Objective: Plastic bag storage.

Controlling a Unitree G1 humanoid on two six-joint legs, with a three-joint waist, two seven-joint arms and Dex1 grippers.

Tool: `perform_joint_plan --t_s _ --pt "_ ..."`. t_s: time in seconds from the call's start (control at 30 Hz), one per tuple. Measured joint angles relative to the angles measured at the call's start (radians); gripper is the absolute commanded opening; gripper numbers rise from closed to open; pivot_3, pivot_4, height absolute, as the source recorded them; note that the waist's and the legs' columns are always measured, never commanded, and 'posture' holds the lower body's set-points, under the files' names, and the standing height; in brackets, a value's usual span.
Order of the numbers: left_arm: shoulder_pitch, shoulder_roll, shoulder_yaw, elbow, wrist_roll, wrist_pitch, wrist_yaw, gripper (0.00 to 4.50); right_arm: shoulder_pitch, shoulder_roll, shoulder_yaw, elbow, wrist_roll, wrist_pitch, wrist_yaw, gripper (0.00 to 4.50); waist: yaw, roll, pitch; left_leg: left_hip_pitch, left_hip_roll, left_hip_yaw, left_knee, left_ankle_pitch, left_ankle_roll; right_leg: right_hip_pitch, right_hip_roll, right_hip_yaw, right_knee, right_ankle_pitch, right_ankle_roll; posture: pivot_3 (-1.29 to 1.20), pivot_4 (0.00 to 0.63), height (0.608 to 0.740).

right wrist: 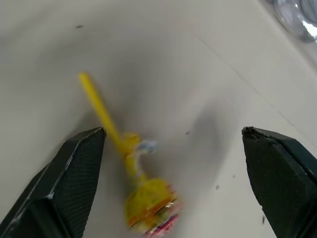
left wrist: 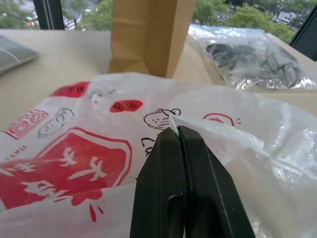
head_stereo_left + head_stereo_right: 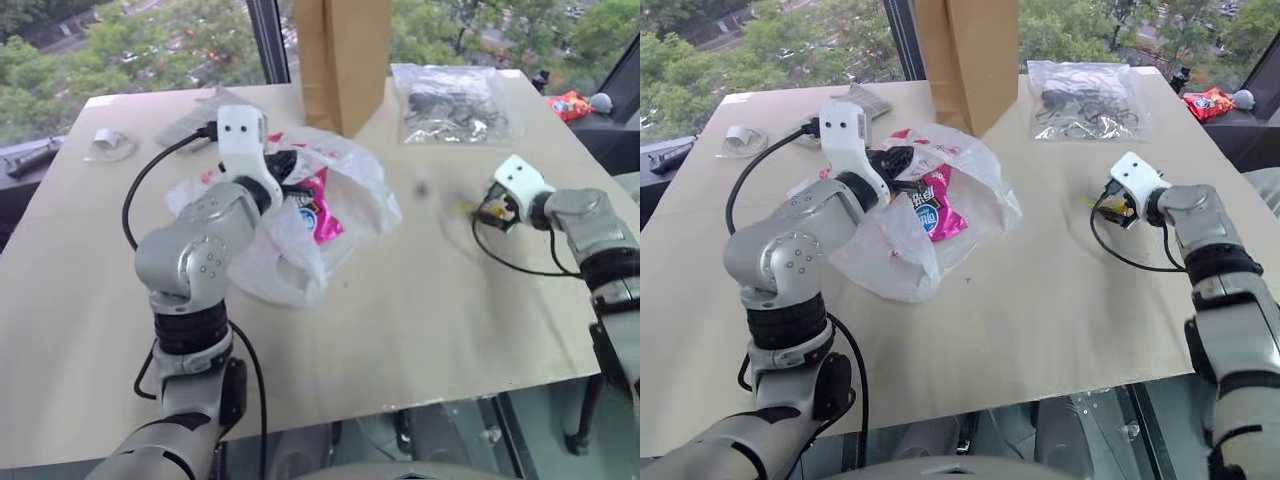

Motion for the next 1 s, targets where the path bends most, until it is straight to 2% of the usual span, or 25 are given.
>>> perform_joint_plan --t_s 0.07,0.1,0.13,0.2,0.27,0.33,0.5,0.6,0.7,0.77,0.87,0.93,1.0 --pt "0.001 0.000 0.008 -0.022 0.002 0.008 0.008 0.00 -0.029 0.012 -0.024 0.069 0.003 0.021 0.061 3.32 0.002 0.000 0.000 0.000 0.000 -0.002 0.001 0.000 0.000 0.002 0.000 -0.002 -0.002 0.001 0.001 0.00 0.150 0.740" --pt "0.004 0.000 0.018 -0.035 0.002 0.014 0.011 0.00 -0.041 0.015 -0.036 0.090 0.005 0.043 0.100 2.66 0.003 0.000 0.000 0.001 0.000 -0.003 0.001 0.000 0.000 0.004 0.000 -0.003 -0.003 0.001 0.001 0.00 0.150 0.740" --pt "0.006 0.000 0.023 -0.039 0.003 0.016 0.011 0.00 -0.043 0.016 -0.042 0.095 0.006 0.054 0.119 2.37 0.003 0.000 0.000 0.001 0.000 -0.004 0.001 0.000 0.000 0.004 0.000 -0.003 -0.003 0.001 0.001 0.00 0.150 0.740" --pt "0.012 0.001 0.031 -0.046 0.006 0.021 0.014 0.00 -0.045 0.016 -0.058 0.096 0.007 0.084 0.179 1.31 0.004 0.000 0.000 0.000 0.000 -0.005 0.001 0.000 0.000 0.005 0.000 -0.005 -0.005 0.001 0.001 0.00 0.150 0.740" --pt "0.017 0.000 0.030 -0.048 0.008 0.022 0.014 0.00 -0.046 0.014 -0.065 0.084 0.008 0.098 0.210 0.49 0.003 0.000 0.000 0.000 0.000 -0.005 0.001 0.000 0.000 0.005 0.000 -0.005 -0.006 0.001 0.001 0.00 0.150 0.740" --pt "0.017 -0.001 0.025 -0.048 0.013 0.023 0.011 0.00 -0.030 0.009 -0.085 0.033 0.014 0.133 0.258 0.02 0.003 0.000 0.000 0.000 0.000 -0.006 0.000 0.000 0.000 0.005 0.000 -0.006 -0.006 0.001 0.001 0.00 0.150 0.740" --pt "-0.009 0.009 0.017 0.007 0.021 0.012 -0.020 0.00 0.124 -0.023 -0.144 -0.259 0.090 0.286 0.329 0.02 0.003 0.000 0.000 -0.001 0.000 -0.007 0.000 0.000 0.000 0.004 -0.001 -0.007 -0.006 0.001 0.001 0.00 0.150 0.740" --pt "-0.027 0.009 0.014 0.049 0.021 0.006 -0.042 0.00 0.283 -0.043 -0.189 -0.609 0.189 0.484 0.344 0.02 0.001 0.001 0.000 -0.005 0.000 -0.007 0.000 0.000 0.000 0.000 -0.001 -0.006 -0.005 0.001 0.001 0.00 0.150 0.740" --pt "-0.042 0.022 0.005 0.080 0.021 -0.002 -0.068 0.00 0.371 -0.007 -0.225 -0.940 0.301 0.675 0.304 0.02 -0.006 0.002 0.000 -0.005 0.000 -0.004 0.000 0.000 0.000 -0.004 -0.001 -0.004 -0.002 0.001 0.001 0.00 0.150 0.740" --pt "-0.052 0.035 -0.002 0.093 0.020 -0.006 -0.094 0.00 0.382 0.091 -0.244 -1.200 0.405 0.822 0.230 0.02 -0.009 0.002 0.000 -0.004 0.000 -0.004 0.000 0.000 0.000 -0.004 0.000 -0.004 -0.001 0.001 0.001 0.00 0.150 0.740" --pt "-0.063 0.051 -0.005 0.100 0.020 -0.007 -0.118 0.00 0.358 0.244 -0.227 -1.361 0.481 0.928 0.127 0.02 -0.001 0.002 0.000 -0.004 0.000 -0.005 0.002 0.000 0.000 -0.003 0.000 -0.003 0.001 0.001 0.001 0.00 0.150 0.740" --pt "-0.071 0.059 -0.006 0.104 0.016 -0.006 -0.135 0.00 0.317 0.372 -0.184 -1.365 0.484 0.955 0.027 0.02 -0.001 0.002 0.000 -0.003 -0.001 -0.004 0.003 0.000 0.000 -0.003 -0.001 -0.002 0.003 0.001 0.001 0.00 0.150 0.740" --pt "-0.074 0.064 0.001 0.093 -0.004 0.001 -0.155 0.00 0.254 0.475 -0.122 -1.272 0.441 0.916 -0.067 0.02 0.000 0.002 0.000 -0.002 -0.001 -0.003 0.003 0.000 0.000 -0.003 -0.001 -0.002 0.004 0.001 0.001 0.00 0.150 0.740"
